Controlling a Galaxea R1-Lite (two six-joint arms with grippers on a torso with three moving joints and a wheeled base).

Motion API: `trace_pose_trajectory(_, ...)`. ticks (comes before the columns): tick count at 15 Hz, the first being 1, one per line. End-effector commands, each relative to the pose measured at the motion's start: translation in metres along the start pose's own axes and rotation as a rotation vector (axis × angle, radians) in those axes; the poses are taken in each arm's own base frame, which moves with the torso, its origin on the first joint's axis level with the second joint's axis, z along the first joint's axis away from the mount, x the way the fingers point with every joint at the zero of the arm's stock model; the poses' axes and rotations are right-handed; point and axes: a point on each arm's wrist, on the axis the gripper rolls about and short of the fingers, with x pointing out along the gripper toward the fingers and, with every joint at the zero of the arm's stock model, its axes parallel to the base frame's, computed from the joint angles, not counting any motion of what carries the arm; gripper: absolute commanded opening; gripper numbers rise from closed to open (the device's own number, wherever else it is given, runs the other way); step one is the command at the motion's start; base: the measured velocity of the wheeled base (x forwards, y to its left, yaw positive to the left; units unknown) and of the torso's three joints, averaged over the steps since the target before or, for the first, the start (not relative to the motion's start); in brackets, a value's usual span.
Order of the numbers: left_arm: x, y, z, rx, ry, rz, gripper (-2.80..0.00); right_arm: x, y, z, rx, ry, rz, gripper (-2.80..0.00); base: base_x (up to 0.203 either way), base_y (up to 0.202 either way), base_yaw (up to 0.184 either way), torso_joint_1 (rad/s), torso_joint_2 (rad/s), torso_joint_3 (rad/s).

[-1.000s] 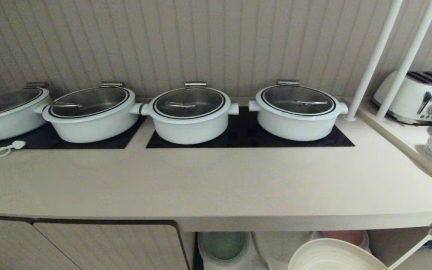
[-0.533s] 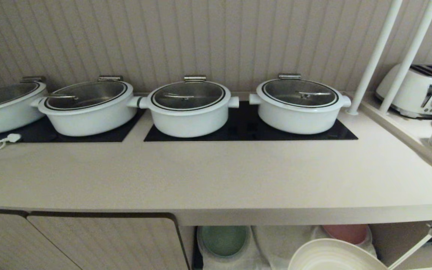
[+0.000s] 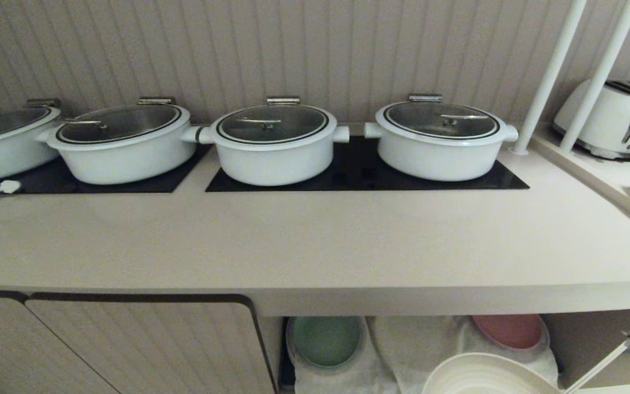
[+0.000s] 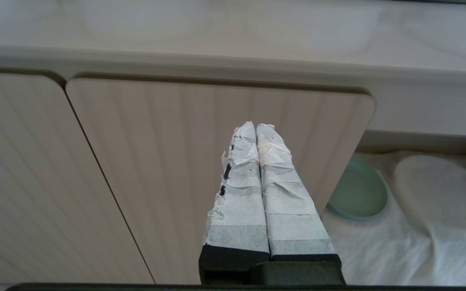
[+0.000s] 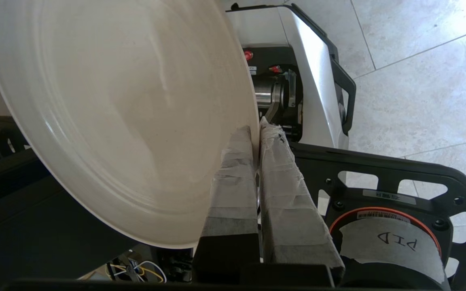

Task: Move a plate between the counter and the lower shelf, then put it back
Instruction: Put the plate in the cupboard

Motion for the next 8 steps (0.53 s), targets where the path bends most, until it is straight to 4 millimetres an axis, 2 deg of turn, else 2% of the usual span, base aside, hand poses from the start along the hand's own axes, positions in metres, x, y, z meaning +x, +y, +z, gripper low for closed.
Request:
trace_pose_trajectory(1,0.0000,0.0000,-0.0001,-0.001,0.000,0.001,-2.80,0.0000,0.0000,-0.0004,0.002,0.004,0.002,-2.80,0.000,0.000,0.000,-0.196,0.41,0.224)
trace_pose_trajectory(8,0.0000,0.0000,-0.0001,-0.001,0.000,0.001,-2.80,0.0000,-0.0001,-0.0008,0.003,0.004,0.002,-2.80,0.000,0.000,0.000,-0.247,0.53,0.288)
